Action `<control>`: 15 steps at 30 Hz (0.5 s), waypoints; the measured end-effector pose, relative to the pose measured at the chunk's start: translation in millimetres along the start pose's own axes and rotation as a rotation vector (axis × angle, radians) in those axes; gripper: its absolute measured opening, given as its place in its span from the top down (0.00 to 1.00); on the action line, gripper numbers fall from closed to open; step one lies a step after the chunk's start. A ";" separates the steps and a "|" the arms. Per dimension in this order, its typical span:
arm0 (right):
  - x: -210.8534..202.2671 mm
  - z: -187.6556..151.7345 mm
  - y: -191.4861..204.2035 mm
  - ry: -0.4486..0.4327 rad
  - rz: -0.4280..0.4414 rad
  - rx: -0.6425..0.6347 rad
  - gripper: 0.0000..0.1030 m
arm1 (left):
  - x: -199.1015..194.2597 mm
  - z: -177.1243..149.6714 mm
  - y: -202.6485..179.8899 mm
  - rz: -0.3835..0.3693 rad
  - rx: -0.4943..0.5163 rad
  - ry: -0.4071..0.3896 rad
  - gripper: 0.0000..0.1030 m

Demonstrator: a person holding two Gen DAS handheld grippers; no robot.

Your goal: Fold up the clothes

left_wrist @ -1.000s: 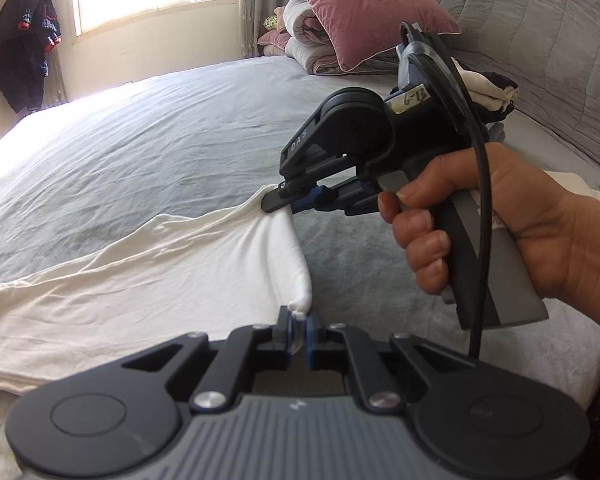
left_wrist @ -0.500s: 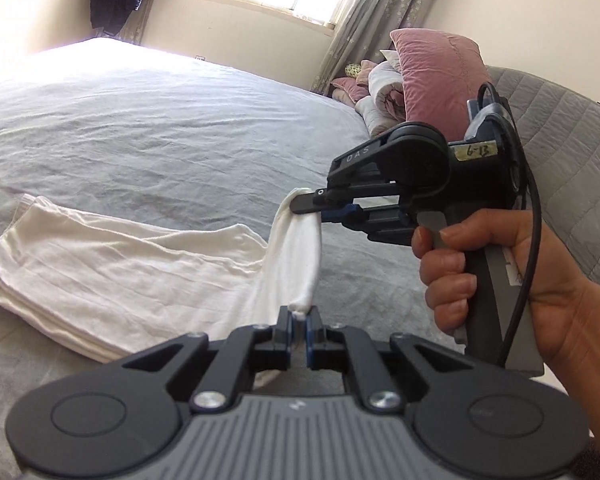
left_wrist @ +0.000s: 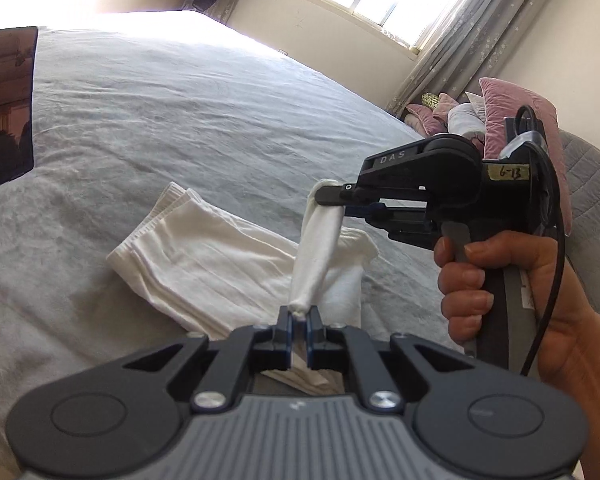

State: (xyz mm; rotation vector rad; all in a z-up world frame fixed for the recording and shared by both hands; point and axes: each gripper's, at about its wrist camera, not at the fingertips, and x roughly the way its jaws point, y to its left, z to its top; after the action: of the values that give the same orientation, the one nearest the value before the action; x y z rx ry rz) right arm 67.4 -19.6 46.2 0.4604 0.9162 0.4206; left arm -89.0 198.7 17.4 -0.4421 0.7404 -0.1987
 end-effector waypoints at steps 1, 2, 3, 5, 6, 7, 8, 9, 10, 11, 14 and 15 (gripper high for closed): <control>6.8 -0.6 5.9 0.006 0.003 -0.008 0.93 | -0.4 2.2 7.8 -0.001 -0.013 0.001 0.94; 13.5 -1.6 11.9 0.011 0.007 -0.016 0.93 | -1.3 4.4 15.5 0.001 -0.025 0.003 0.94; 20.3 -2.2 17.5 0.017 0.010 -0.024 0.93 | -2.5 7.6 24.3 0.004 -0.038 0.007 0.94; 32.8 -3.9 26.2 0.025 0.014 -0.036 0.93 | -3.5 13.9 38.6 0.010 -0.060 0.017 0.94; 39.6 -4.8 30.1 0.031 0.018 -0.037 0.93 | -3.8 17.1 45.6 0.014 -0.071 0.023 0.94; 46.4 -5.8 33.9 0.036 0.023 -0.038 0.93 | -4.0 20.1 52.1 0.020 -0.081 0.027 0.94; 51.6 -6.3 36.8 0.041 0.028 -0.037 0.93 | -3.8 22.6 57.9 0.029 -0.088 0.031 0.94; 56.8 -6.7 39.6 0.045 0.033 -0.036 0.93 | -3.2 24.4 63.2 0.038 -0.093 0.037 0.94; 61.9 -7.2 42.5 0.050 0.038 -0.035 0.93 | -2.5 25.4 67.5 0.047 -0.097 0.042 0.94; 66.6 -7.9 45.2 0.055 0.040 -0.037 0.93 | -1.8 26.5 71.9 0.056 -0.101 0.048 0.94; 80.4 -10.1 53.5 0.071 0.044 -0.045 0.92 | 2.1 28.7 83.8 0.083 -0.110 0.070 0.94; 83.9 -10.4 54.7 0.075 0.049 -0.046 0.91 | 3.4 29.2 86.6 0.090 -0.107 0.078 0.93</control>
State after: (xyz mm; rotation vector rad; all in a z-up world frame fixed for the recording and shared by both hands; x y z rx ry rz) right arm 96.0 72.0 15.7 0.4283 0.9669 0.5051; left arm -64.6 283.9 -5.0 -0.5041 0.8489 -0.0926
